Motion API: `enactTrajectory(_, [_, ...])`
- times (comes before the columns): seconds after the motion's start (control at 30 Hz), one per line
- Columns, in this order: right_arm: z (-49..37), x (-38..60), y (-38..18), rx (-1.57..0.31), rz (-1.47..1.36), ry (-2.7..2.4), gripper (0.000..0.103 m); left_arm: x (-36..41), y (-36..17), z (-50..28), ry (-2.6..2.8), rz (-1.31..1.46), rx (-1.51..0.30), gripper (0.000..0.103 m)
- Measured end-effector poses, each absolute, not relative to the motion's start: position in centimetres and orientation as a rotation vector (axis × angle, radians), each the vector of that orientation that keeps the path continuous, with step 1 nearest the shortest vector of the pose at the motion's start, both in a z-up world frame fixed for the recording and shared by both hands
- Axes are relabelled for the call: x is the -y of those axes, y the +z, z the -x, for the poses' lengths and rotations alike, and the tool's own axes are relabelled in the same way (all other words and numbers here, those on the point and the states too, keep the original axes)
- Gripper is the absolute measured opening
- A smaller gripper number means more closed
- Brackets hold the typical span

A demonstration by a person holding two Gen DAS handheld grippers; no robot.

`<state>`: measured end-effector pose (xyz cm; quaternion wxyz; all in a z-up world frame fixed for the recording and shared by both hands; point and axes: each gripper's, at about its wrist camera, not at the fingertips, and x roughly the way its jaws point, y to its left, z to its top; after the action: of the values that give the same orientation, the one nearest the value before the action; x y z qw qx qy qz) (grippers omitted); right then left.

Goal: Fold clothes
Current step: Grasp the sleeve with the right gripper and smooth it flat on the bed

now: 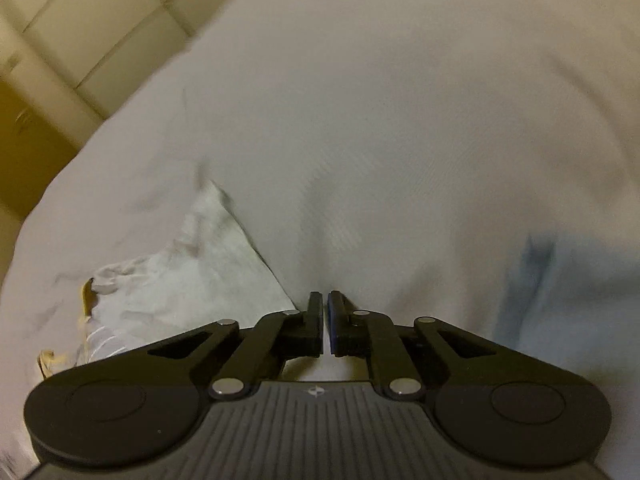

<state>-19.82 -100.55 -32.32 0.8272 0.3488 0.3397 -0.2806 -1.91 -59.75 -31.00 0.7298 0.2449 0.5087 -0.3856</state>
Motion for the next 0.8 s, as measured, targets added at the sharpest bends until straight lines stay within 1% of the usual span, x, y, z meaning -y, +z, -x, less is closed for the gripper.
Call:
enactTrajectory(0.07, [18.2, 100.3, -30.9, -0.711, -0.631, -0.519, 0.030, 59.6, -31.2, 1.4, -0.832, -0.531, -1.126, 0.040])
enactTrajectory(0.17, [14.1, 100.4, -30.1, -0.739, -0.454, -0.402, 0.036, 59.3, -31.5, 1.0, -0.809, -0.525, -1.133, 0.041])
enactTrajectory(0.23, [10.8, 99.9, -30.2, -0.783, -0.254, -0.309, 0.040, 59.1, -31.6, 1.0, -0.799, -0.521, -1.133, 0.041])
enactTrajectory(0.37, [5.2, 96.7, -31.4, -0.909, 0.227, -0.094, 0.040, 59.0, -31.6, 1.1, -0.788, -0.518, -1.132, 0.042])
enactTrajectory(0.47, [3.6, 95.4, -33.0, -0.976, 0.482, -0.039, 0.040, 58.8, -31.9, 1.0, -0.773, -0.509, -1.139, 0.042])
enactTrajectory(0.5, [3.3, 95.6, -33.3, -0.983, 0.510, -0.067, 0.040, 58.7, -32.1, 1.0, -0.765, -0.504, -1.141, 0.042])
enactTrajectory(0.63, [3.1, 97.7, -32.7, -0.948, 0.381, -0.271, 0.040, 58.3, -32.0, 0.6, -0.736, -0.486, -1.134, 0.042])
enactTrajectory(0.73, [5.0, 95.7, -30.9, -0.881, 0.311, -0.298, 0.041, 57.5, -31.8, 0.3, -0.714, -0.485, -1.128, 0.045])
enactTrajectory(0.8, [6.9, 93.6, -29.9, -0.857, 0.271, -0.285, 0.044, 56.6, -31.7, 0.3, -0.702, -0.498, -1.129, 0.045])
